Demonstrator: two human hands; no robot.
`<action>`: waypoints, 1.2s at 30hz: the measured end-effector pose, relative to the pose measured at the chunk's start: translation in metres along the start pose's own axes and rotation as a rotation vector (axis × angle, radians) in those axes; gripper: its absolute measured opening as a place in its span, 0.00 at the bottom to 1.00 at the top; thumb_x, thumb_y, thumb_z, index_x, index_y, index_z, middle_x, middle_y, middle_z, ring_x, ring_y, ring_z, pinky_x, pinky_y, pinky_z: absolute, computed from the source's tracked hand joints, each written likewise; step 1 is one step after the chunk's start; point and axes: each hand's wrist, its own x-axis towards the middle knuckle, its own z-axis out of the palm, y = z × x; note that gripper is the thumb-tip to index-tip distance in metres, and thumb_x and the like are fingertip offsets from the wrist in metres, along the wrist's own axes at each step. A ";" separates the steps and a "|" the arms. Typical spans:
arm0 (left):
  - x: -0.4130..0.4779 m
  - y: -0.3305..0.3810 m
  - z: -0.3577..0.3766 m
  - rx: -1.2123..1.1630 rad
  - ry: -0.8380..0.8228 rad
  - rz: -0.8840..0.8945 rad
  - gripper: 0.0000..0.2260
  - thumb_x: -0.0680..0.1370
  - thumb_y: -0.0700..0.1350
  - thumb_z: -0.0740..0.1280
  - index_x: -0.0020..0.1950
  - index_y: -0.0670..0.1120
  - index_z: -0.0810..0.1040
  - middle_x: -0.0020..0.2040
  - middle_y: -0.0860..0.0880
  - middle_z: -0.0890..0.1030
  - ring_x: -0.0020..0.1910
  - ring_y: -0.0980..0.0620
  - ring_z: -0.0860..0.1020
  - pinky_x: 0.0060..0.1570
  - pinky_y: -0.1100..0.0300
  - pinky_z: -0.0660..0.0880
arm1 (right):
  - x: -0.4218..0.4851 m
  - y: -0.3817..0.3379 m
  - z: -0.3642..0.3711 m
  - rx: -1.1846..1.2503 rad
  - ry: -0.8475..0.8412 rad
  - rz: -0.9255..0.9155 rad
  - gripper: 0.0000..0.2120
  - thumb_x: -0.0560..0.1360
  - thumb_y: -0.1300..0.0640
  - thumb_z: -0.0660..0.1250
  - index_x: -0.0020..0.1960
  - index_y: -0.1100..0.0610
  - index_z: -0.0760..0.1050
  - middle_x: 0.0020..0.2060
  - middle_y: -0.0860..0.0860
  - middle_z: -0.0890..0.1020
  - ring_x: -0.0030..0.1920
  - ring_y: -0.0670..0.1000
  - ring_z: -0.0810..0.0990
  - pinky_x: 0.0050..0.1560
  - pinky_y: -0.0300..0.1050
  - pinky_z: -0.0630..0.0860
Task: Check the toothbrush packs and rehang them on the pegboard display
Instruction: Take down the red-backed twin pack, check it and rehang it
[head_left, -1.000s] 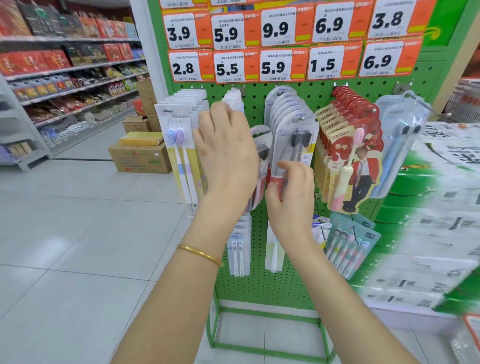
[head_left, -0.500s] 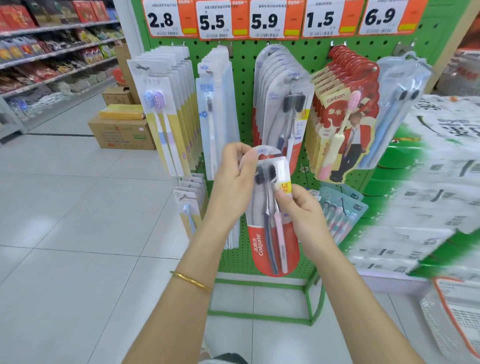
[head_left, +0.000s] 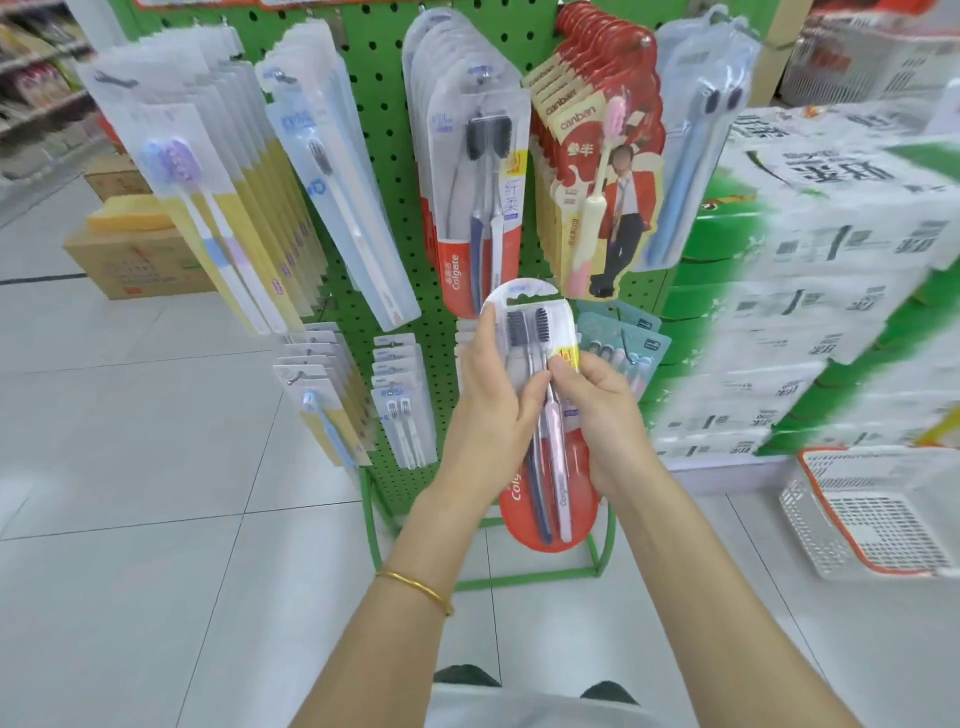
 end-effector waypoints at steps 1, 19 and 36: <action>-0.001 -0.001 -0.002 0.019 -0.054 0.006 0.34 0.80 0.48 0.63 0.78 0.50 0.43 0.69 0.57 0.56 0.60 0.78 0.52 0.53 0.87 0.50 | 0.001 0.001 -0.001 0.030 0.017 0.021 0.07 0.80 0.60 0.61 0.50 0.58 0.78 0.41 0.52 0.84 0.43 0.49 0.82 0.44 0.42 0.78; -0.029 0.015 -0.007 0.770 -0.527 -0.120 0.51 0.70 0.60 0.71 0.77 0.48 0.38 0.76 0.40 0.44 0.64 0.40 0.71 0.55 0.50 0.72 | 0.018 0.005 0.004 0.237 0.265 0.133 0.03 0.81 0.59 0.59 0.49 0.57 0.70 0.34 0.47 0.74 0.36 0.40 0.79 0.43 0.43 0.76; -0.017 -0.017 -0.040 -0.179 -0.655 -0.450 0.33 0.77 0.33 0.61 0.74 0.57 0.52 0.61 0.43 0.74 0.59 0.46 0.78 0.54 0.46 0.78 | 0.025 0.020 -0.007 -0.007 0.153 0.239 0.06 0.78 0.62 0.64 0.52 0.57 0.68 0.45 0.54 0.80 0.41 0.50 0.79 0.45 0.46 0.76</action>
